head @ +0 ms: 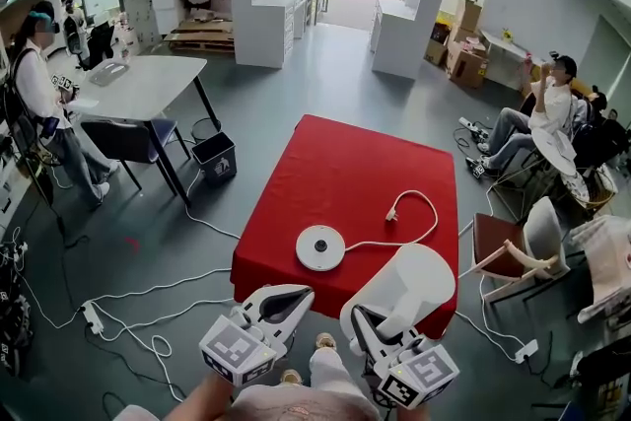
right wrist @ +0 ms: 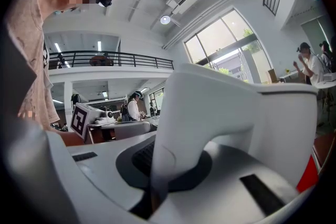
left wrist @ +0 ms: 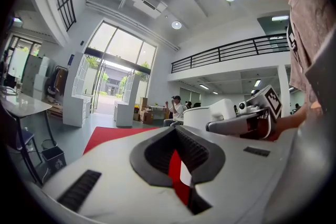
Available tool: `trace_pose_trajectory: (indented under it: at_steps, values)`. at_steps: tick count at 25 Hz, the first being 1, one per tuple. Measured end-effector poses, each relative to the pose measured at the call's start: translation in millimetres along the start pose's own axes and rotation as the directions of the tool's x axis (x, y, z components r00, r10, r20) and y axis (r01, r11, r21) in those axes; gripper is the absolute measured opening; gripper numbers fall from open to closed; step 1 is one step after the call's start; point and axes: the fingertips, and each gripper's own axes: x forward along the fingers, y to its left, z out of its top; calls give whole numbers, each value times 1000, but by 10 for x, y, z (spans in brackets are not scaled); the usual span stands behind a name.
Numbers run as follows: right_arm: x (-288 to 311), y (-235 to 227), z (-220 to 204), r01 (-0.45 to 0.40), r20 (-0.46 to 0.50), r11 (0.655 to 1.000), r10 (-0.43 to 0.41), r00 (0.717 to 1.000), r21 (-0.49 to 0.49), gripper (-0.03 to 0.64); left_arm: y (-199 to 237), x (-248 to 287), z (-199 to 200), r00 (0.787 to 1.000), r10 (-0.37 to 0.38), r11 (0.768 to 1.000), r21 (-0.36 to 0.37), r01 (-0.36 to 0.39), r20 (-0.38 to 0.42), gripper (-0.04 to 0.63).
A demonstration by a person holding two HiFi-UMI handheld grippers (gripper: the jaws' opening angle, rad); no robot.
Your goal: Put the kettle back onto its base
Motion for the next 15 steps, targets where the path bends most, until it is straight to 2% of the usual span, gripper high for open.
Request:
trace_pose_trajectory:
  at_steps: [15]
  values:
    - [477, -359, 160, -82, -31, 997, 81, 996, -16, 23, 378, 340, -23, 999, 49, 999, -7, -49, -22, -11]
